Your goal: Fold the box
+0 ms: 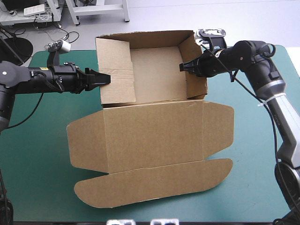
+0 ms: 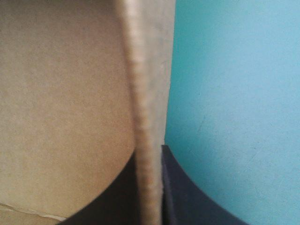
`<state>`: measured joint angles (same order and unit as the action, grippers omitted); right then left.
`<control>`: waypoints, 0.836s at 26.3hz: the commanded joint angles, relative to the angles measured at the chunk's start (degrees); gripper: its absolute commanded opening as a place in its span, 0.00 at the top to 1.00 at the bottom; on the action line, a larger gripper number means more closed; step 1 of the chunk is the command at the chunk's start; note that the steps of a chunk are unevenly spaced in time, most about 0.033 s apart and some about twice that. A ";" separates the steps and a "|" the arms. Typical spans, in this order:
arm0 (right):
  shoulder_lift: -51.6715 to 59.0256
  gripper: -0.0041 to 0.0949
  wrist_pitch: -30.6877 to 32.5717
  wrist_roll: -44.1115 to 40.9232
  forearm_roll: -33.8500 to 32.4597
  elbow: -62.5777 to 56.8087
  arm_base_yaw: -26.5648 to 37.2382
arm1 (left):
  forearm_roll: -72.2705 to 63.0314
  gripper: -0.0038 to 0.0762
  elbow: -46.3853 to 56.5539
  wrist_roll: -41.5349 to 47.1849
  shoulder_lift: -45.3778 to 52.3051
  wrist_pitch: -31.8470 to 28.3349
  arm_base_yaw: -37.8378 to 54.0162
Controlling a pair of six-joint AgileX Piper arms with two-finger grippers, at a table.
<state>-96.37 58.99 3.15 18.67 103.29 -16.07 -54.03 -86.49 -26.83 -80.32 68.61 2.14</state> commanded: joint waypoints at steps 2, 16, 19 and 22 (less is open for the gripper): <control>2.59 0.98 -2.38 -2.02 -0.09 1.56 -3.69 | 1.24 0.49 -1.42 3.00 1.86 -3.40 -0.43; 2.47 0.98 -0.62 -8.23 -2.97 0.44 -8.12 | 23.83 0.96 -1.42 11.00 0.80 -4.39 -8.46; 2.47 0.98 0.76 -8.40 -3.28 -2.50 -8.50 | 32.14 0.96 -1.42 17.01 0.12 -6.73 -13.26; 2.47 0.98 0.47 -9.47 -3.56 -8.59 -8.50 | 42.13 0.96 -1.42 25.80 -2.17 -6.38 -18.24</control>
<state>-96.44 60.75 -7.16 10.59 96.17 -23.53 -13.85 -86.49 -4.59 -82.74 65.55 -12.77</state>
